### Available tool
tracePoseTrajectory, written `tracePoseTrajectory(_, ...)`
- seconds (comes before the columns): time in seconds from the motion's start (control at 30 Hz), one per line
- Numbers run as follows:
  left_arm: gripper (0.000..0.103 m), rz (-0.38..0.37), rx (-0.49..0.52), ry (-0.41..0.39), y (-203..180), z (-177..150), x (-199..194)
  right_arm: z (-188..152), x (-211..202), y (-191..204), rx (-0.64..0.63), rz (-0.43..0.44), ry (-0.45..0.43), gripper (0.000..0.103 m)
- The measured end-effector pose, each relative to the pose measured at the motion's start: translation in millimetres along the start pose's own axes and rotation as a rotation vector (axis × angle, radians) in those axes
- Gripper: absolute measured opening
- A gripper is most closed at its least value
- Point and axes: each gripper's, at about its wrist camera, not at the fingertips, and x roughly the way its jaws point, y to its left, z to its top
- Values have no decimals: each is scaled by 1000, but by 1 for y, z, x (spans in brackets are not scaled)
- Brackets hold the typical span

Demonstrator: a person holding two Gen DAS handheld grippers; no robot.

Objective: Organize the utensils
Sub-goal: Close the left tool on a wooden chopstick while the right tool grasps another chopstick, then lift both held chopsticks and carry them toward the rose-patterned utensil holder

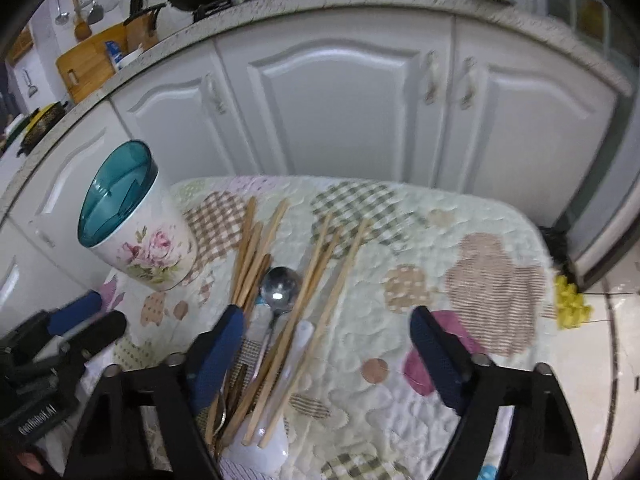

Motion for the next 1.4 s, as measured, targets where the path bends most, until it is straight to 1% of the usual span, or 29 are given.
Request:
tracePoseTrajectory(0.03,54,-9,2,10,-2,0,4,2,7,-2,9,26,18,69)
tracePoseTrajectory(0.07,54,-26,2,20,-4,0,9,4,13,-5,18,46,32,61)
tracePoseTrajectory(0.1,54,-49,4,35,-6,0,15,5,19,-7,29,65,46,57)
tracePoseTrajectory(0.2,54,-79,13,80,-13,-1,30,9,35,-16,62,77,69,53)
tracePoseTrajectory(0.3,53,-82,34,115,-21,-3,47,9,51,-24,92,97,102,51)
tracePoseTrajectory(0.37,40,-82,50,130,-25,-3,57,10,60,-25,99,105,118,49)
tracePoseTrajectory(0.4,28,-80,57,144,-26,-3,62,10,64,-26,100,108,124,48)
tracePoseTrajectory(0.43,19,-84,55,166,-25,-4,70,12,67,-26,102,108,127,47)
tracePoseTrajectory(0.5,13,-98,38,201,-22,-5,80,14,75,-29,118,110,130,42)
tracePoseTrajectory(0.53,10,-102,27,212,-19,-6,84,16,79,-31,134,116,134,41)
tracePoseTrajectory(0.57,9,-109,17,215,-16,-6,85,17,84,-34,150,121,140,38)
tracePoseTrajectory(0.6,7,-117,9,210,-15,-8,83,19,89,-36,164,125,147,31)
tracePoseTrajectory(0.63,6,-116,9,200,-13,-8,80,19,94,-37,172,129,155,28)
tracePoseTrajectory(0.7,6,-120,14,188,-10,-8,74,20,102,-39,179,136,172,13)
tracePoseTrajectory(0.77,5,-136,21,184,-6,-10,64,19,105,-40,180,149,176,9)
tracePoseTrajectory(0.83,4,-141,39,178,-4,-11,55,17,102,-40,174,148,172,7)
tracePoseTrajectory(0.93,4,-159,58,182,-1,-16,38,10,86,-42,143,145,158,6)
tracePoseTrajectory(1.07,4,-157,127,207,0,-34,17,-6,64,-53,151,153,164,6)
tracePoseTrajectory(1.1,4,-151,139,223,2,-40,14,-12,59,-55,146,147,171,6)
tracePoseTrajectory(1.23,4,-128,175,250,10,-57,5,-35,45,-59,140,154,204,6)
tracePoseTrajectory(1.3,4,-130,180,257,12,-59,2,-43,43,-59,138,171,229,6)
tracePoseTrajectory(1.37,5,-128,181,251,12,-56,1,-48,45,-56,132,162,255,6)
tracePoseTrajectory(1.4,7,-125,183,247,12,-54,1,-49,46,-56,127,151,262,9)
